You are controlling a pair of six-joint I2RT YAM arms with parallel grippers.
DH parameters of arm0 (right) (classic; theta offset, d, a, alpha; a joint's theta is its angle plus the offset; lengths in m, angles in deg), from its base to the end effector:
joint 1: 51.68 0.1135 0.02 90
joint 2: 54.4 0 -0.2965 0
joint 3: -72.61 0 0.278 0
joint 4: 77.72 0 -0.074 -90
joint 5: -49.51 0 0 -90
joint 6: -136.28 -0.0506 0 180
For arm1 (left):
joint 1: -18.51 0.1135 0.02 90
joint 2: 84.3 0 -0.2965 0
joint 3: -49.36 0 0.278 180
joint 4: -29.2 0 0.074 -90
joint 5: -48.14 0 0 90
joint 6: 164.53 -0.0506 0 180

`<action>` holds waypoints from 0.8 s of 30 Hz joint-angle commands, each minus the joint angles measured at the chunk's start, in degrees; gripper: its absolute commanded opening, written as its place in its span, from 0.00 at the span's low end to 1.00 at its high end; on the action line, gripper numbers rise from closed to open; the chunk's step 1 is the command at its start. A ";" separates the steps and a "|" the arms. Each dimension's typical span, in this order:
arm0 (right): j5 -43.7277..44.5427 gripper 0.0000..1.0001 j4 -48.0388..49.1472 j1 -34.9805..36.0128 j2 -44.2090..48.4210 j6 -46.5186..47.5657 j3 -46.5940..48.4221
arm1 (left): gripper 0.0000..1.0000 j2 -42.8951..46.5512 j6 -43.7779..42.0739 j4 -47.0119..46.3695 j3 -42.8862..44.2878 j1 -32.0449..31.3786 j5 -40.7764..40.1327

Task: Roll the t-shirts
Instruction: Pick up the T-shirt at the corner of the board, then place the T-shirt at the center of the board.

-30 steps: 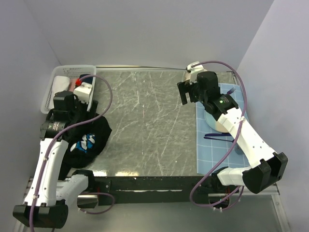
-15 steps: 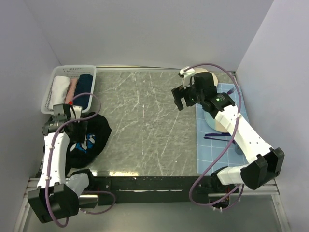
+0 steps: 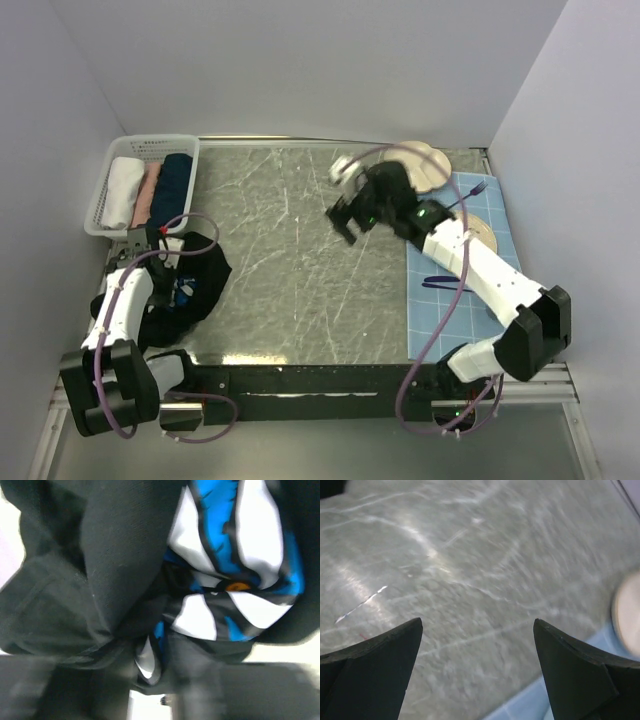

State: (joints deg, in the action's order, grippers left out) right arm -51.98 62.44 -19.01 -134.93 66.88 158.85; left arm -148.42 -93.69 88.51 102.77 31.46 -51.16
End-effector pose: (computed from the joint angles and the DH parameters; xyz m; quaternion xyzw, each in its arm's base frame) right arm 0.2893 0.1975 0.3643 -0.4360 0.7647 0.1370 0.4542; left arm 0.1990 0.0542 0.2121 0.0391 0.9809 0.1245 0.1441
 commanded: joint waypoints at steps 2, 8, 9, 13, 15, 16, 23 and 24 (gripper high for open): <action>-4.07 1.00 17.26 8.81 1.36 15.44 -11.38 | 0.11 3.02 -5.96 6.53 7.53 0.15 12.95; -4.16 1.00 11.55 9.17 -4.12 6.83 -2.67 | 0.01 6.20 -5.28 13.08 22.03 -6.96 32.14; -4.07 1.00 12.60 9.43 -3.41 6.47 -4.07 | 0.01 5.68 -4.93 14.22 23.55 -9.84 33.72; -4.59 1.00 11.30 9.96 -2.00 6.73 -3.55 | 0.01 3.04 -0.63 11.09 31.10 -18.12 39.79; -4.77 1.00 10.68 10.05 -0.42 7.17 -3.64 | 0.01 1.29 2.70 8.71 33.39 -23.72 39.80; -4.69 1.00 10.59 10.05 0.37 7.26 -3.99 | 0.01 -1.07 3.50 6.43 35.58 -25.33 39.89; -3.90 1.00 11.20 10.05 11.35 13.40 -12.06 | 0.58 -12.16 10.45 -2.63 39.64 -30.26 37.88; -3.98 1.00 11.99 10.14 12.49 16.37 -15.21 | 0.73 -13.82 12.46 -2.90 40.34 -30.26 36.56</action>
State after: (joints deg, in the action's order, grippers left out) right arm -56.13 72.30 -9.26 -128.62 76.68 149.48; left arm -157.60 -88.29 92.62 139.92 1.50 -13.31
